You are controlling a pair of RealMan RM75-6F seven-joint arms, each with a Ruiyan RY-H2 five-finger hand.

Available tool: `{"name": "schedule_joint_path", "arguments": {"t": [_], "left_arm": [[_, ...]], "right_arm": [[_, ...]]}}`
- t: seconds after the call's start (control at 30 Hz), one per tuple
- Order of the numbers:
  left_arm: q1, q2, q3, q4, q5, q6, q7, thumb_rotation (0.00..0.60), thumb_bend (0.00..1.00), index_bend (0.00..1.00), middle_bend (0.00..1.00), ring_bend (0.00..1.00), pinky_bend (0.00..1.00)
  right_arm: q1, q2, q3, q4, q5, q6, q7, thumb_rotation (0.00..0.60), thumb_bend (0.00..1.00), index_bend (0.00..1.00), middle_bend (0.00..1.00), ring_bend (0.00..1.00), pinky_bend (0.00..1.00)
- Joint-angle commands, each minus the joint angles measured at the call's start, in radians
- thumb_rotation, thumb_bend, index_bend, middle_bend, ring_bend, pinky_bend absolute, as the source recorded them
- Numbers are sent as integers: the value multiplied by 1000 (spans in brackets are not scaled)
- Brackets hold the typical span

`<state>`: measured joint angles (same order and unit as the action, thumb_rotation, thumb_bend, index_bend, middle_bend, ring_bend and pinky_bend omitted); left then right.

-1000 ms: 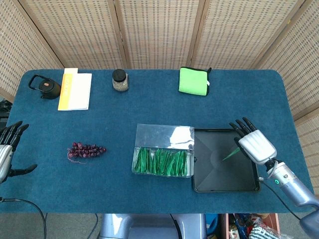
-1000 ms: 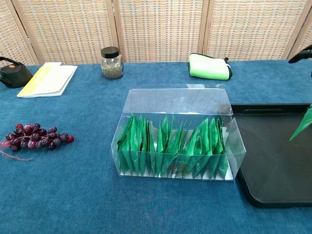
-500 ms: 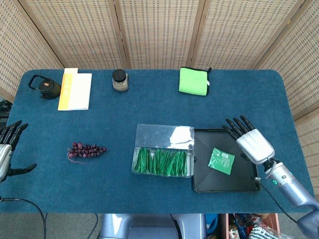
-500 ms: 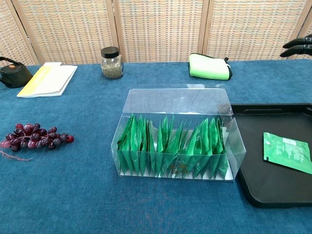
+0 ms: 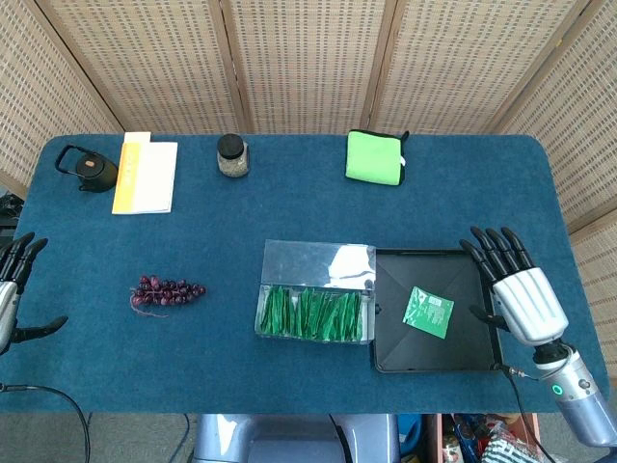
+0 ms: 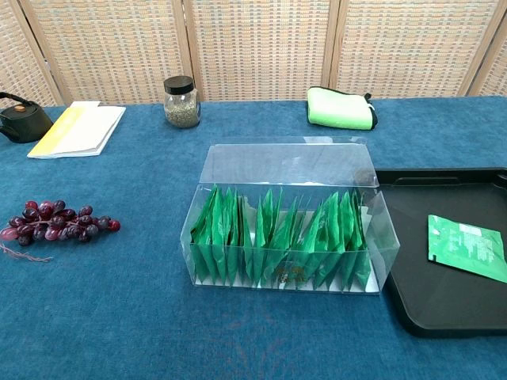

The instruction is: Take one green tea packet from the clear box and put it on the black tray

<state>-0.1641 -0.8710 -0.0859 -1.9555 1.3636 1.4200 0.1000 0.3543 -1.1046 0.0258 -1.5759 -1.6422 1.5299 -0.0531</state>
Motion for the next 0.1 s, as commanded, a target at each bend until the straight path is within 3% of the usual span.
{"name": "schedule_joint_path", "arguments": {"t": [0.03, 0.1], "left_arm": [[15, -15, 1, -1, 11, 25, 9, 600, 64, 0, 0, 0, 0], [18, -17, 1, 1, 13, 32, 9, 600, 64, 0, 0, 0, 0]], "right_arm": [[-50, -47, 3, 12, 39, 30, -3, 600, 0, 0, 0, 0, 0], [-67, -60, 1, 16, 59, 32, -20, 600, 0, 0, 0, 0, 0]]}}
